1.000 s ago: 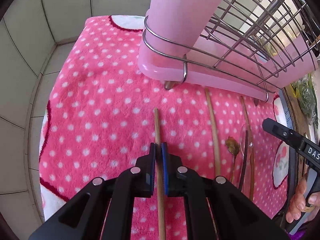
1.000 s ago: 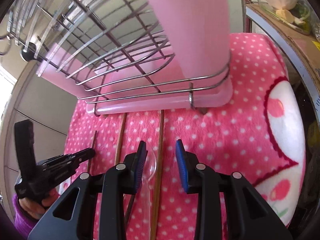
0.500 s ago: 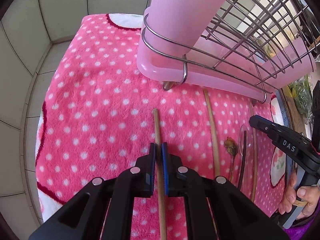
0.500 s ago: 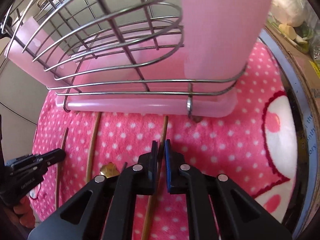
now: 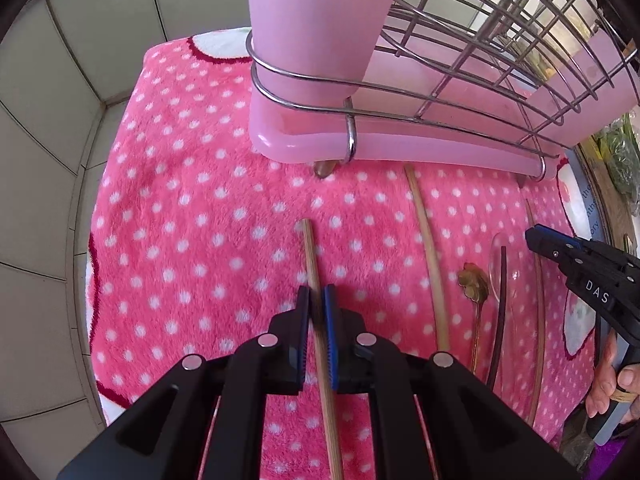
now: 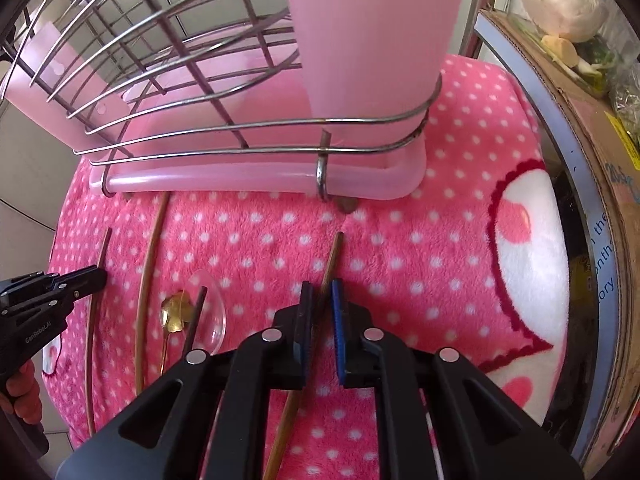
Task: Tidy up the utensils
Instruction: 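Grasp a wooden chopstick with the left tool while the right tool grasps another chopstick, then lift the chopstick with the left tool while the right tool carries its chopstick up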
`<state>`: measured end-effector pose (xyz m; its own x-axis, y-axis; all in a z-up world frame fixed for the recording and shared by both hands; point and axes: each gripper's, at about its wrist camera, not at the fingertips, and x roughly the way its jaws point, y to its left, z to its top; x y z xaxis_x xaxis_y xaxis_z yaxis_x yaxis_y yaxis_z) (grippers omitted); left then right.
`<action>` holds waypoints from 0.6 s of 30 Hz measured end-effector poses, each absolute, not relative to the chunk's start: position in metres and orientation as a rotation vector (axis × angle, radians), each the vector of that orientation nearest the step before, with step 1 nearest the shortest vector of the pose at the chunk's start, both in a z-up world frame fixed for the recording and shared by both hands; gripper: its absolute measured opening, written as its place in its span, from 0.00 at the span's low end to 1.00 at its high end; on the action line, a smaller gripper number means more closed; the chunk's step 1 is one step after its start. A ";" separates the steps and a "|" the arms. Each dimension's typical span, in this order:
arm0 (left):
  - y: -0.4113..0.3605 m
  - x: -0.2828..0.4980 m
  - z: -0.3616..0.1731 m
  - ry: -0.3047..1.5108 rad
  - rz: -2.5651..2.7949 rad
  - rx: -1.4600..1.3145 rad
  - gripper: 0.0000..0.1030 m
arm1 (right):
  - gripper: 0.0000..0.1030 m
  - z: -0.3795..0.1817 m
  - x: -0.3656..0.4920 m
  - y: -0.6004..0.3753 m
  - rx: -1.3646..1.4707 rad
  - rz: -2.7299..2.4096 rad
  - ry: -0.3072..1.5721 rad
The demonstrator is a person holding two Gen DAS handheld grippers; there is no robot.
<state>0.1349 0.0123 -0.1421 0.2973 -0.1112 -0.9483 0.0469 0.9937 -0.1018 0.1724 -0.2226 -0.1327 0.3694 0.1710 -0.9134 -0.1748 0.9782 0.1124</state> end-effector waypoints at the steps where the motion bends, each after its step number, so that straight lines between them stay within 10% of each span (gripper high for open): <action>1: 0.009 0.135 -0.142 1.259 -0.103 -0.037 0.07 | 0.09 -0.133 0.172 -0.221 -0.007 0.226 1.164; 18: 0.039 0.090 -0.081 1.024 -0.135 -0.187 0.05 | 0.07 -0.071 0.131 -0.278 0.264 0.318 0.926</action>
